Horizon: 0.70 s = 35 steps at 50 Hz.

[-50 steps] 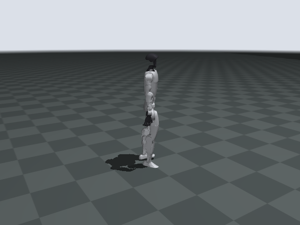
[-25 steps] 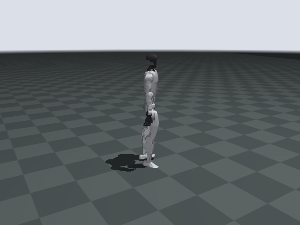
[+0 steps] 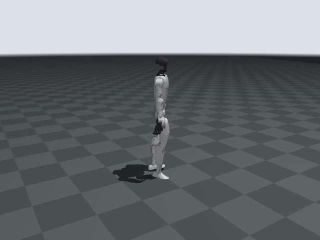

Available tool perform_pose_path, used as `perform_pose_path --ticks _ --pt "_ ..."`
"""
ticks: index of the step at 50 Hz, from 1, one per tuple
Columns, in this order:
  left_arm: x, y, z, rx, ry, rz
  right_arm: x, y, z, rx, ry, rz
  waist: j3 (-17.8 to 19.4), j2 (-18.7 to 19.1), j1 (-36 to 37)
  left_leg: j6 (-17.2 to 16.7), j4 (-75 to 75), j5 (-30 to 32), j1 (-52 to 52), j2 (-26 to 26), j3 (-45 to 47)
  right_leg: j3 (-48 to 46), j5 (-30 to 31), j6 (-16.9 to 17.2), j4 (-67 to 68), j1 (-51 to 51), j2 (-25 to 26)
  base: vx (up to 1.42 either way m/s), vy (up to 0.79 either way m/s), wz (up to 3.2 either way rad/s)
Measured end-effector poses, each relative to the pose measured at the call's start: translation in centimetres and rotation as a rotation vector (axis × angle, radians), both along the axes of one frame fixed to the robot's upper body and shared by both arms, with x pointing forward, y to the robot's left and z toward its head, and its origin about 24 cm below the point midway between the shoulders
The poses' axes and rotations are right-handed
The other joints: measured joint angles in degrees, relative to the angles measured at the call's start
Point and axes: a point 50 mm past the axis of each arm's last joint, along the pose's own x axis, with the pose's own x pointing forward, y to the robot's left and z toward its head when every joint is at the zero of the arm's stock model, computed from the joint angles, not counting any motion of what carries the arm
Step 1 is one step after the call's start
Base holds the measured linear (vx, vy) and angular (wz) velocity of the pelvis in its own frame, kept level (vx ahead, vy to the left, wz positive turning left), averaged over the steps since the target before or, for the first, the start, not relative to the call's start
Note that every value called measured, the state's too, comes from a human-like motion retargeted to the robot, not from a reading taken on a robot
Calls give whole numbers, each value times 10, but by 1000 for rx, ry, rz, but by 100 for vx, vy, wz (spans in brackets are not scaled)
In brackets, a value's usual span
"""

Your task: Upper body actions

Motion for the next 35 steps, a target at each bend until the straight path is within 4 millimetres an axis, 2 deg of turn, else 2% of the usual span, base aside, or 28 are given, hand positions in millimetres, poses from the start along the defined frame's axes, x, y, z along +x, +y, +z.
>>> perform_pose_path --ticks 21,30,35 --pt "4 4 0 12 -11 -2 1 0 0 0 -8 -3 3 -6 4 1 2 1 -3 -2 -1 0 -1 3 1 -1 -2 0 0 0" --pt "16 19 0 62 -37 -1 5 -11 2 -18 -52 -33 21 -20 14 7 4 4 -5 -7 -5 1 -2 8 7 -1 -8 -5 8 4" --pt "29 39 3 106 -60 7 9 -21 4 -25 -107 -86 35 -31 9 6 10 8 -18 -6 -15 4 -3 11 19 -9 -12 -10 7 19"
